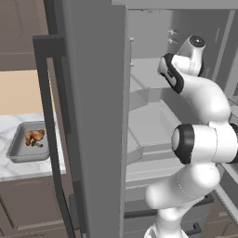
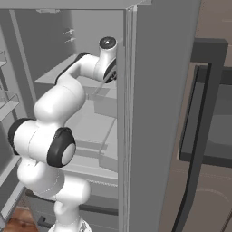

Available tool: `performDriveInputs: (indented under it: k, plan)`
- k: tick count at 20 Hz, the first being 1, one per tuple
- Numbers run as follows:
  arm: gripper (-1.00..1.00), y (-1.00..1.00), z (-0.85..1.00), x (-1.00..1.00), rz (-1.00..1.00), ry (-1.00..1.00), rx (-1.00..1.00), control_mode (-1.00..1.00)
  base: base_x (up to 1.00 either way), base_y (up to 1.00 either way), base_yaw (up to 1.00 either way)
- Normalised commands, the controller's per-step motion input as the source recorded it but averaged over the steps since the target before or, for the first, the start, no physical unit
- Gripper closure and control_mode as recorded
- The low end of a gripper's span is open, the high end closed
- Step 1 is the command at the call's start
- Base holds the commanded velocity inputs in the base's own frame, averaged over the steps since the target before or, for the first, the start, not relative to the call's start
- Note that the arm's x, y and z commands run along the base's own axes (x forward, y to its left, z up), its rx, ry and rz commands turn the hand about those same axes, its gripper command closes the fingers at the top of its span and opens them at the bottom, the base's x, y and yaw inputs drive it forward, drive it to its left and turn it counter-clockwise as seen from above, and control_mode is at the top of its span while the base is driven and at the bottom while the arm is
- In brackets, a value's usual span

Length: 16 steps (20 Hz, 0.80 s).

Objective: Place one mushroom and one chicken drumstick in each tupperware on the nearby counter, to pack two identical lunches.

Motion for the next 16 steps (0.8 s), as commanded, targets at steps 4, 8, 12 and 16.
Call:
performDriveInputs:
  k: [4, 8, 12, 16]
  plan:
    - [1.00, 0.19, -0.44, 0.00, 0.00, 0.00, -0.04, -1.00, 0.00, 0.00, 0.00]
    - [1.00, 0.11, -0.41, 0.00, 0.00, 0.00, -0.03, -1.00, 0.00, 0.00, 0.00]
    - [1.00, -0.01, -0.27, -0.06, 0.00, 0.00, -0.01, -1.00, 0.00, 0.00, 0.00]
    - [1.00, -0.01, 0.00, -0.89, 0.01, -0.11, 0.00, -1.00, 0.00, 0.00, 0.00]
